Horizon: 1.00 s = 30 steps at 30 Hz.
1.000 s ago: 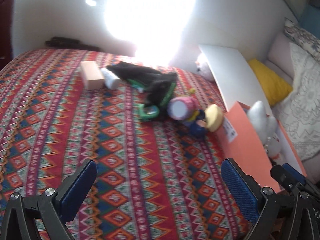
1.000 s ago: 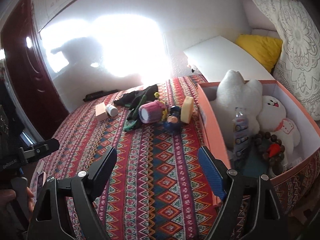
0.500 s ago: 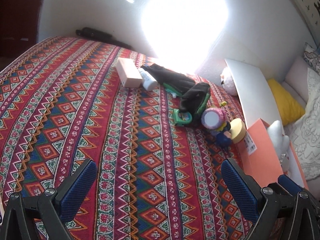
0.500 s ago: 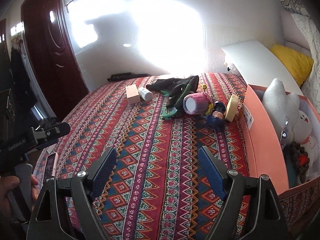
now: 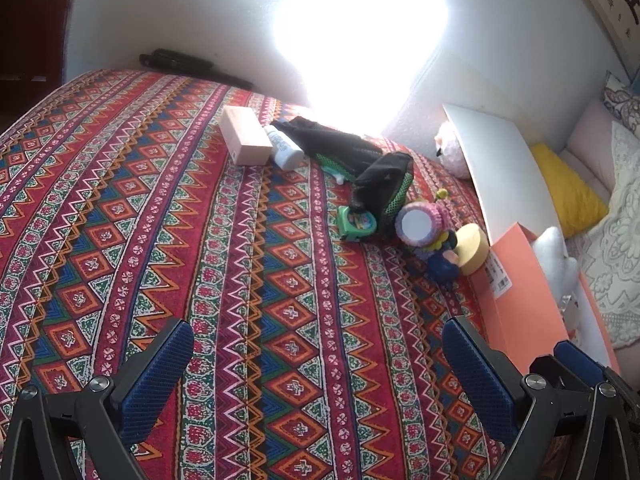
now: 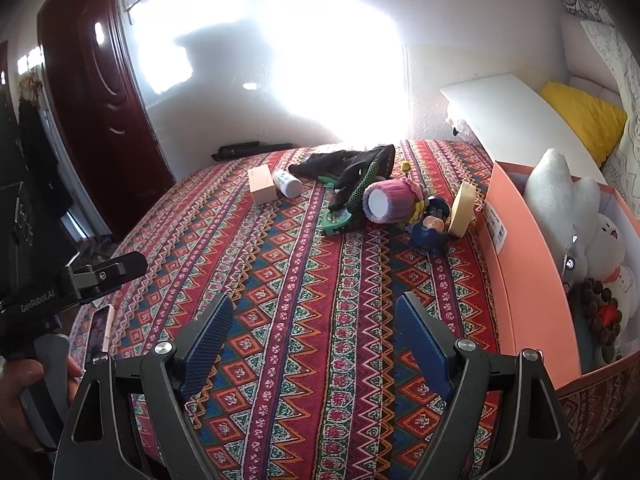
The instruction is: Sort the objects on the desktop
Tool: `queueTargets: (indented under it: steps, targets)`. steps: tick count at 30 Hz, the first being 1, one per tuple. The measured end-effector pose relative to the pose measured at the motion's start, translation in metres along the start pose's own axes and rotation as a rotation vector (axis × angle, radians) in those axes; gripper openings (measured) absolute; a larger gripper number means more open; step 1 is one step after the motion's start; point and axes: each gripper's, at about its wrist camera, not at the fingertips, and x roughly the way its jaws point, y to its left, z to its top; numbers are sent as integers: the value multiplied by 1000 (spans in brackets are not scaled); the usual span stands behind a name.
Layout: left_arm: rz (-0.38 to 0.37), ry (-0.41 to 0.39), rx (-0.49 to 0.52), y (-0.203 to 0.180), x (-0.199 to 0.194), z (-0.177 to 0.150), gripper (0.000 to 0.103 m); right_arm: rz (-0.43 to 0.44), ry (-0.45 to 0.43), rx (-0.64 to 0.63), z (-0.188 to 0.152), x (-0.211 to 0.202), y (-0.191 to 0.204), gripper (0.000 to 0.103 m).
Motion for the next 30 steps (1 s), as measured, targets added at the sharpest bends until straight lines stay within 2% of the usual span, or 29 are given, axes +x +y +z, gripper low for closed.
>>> queueTargets:
  steps: [30]
  targets:
    - [17, 47, 43, -17, 23, -2, 102, 13, 14, 56, -2, 17, -19, 86]
